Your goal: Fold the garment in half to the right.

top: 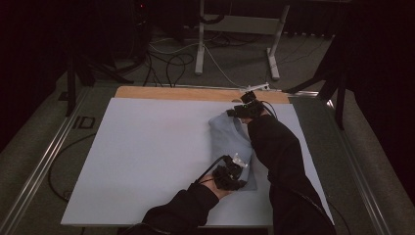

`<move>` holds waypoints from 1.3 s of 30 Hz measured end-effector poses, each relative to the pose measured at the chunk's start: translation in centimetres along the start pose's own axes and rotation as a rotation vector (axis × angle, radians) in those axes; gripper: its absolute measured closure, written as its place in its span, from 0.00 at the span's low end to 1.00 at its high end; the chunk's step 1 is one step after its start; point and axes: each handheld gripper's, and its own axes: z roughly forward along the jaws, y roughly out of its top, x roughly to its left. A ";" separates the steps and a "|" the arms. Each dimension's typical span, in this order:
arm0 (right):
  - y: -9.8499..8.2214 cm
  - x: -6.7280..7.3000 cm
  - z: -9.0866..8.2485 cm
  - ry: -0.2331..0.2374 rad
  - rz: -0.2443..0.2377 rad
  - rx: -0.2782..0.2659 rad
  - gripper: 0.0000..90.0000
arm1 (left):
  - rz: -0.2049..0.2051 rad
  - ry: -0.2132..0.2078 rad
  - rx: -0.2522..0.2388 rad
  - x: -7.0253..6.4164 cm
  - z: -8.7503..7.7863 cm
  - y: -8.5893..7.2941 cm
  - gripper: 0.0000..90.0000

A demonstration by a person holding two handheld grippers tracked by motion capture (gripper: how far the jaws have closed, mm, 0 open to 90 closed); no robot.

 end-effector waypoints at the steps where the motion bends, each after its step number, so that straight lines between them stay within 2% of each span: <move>1: -0.2 0.0 0.1 0.008 0.016 0.014 0.56 | 0.000 0.001 0.001 0.0 0.1 0.0 0.96; 7: -1.1 -0.3 0.6 0.027 0.032 0.075 0.53 | 0.000 0.001 0.005 0.0 0.4 0.0 0.96; 9: -1.3 -0.4 0.8 0.049 0.057 0.093 0.54 | -0.001 0.001 0.005 0.0 0.5 0.1 0.96; 11: -1.4 -0.4 0.9 0.057 0.053 0.109 0.60 | -0.001 0.003 0.006 -0.1 0.6 0.1 0.96; 12: -1.5 -0.5 1.0 0.076 0.063 0.114 0.60 | 0.000 0.003 0.005 -0.1 0.6 0.1 0.96; 14: -1.6 -0.4 1.1 0.094 0.060 0.129 0.75 | 0.003 0.002 0.008 -0.2 0.6 0.1 0.96; 15: -1.6 -0.3 1.2 0.088 0.035 0.140 0.81 | 0.003 0.002 0.007 -0.2 0.6 0.2 0.96; 17: -1.6 -0.2 1.1 0.083 0.022 0.149 0.94 | 0.005 0.007 0.008 -0.3 0.6 0.2 0.96; 18: -1.7 -0.2 1.1 0.079 0.015 0.147 0.96 | 0.009 0.008 0.010 -0.4 0.6 0.2 0.96; 21: -1.8 -0.2 1.0 0.023 -0.010 0.134 0.97 | -0.002 0.013 0.004 -0.5 0.6 0.3 0.96; 24: -2.3 -0.6 1.0 -0.031 -0.028 0.117 0.97 | 0.006 0.023 0.008 -0.6 0.7 0.4 0.96; 26: -2.7 -1.0 1.1 -0.051 -0.013 0.107 0.97 | 0.001 0.022 0.007 -0.8 0.9 0.5 0.96; 30: -4.0 -1.9 1.8 -0.064 0.019 0.118 0.97 | -0.004 0.023 0.012 -0.9 1.3 0.6 0.96; 39: -5.4 -2.4 2.9 -0.047 0.035 0.117 0.97 | 0.007 0.037 0.019 -1.3 2.0 0.6 0.96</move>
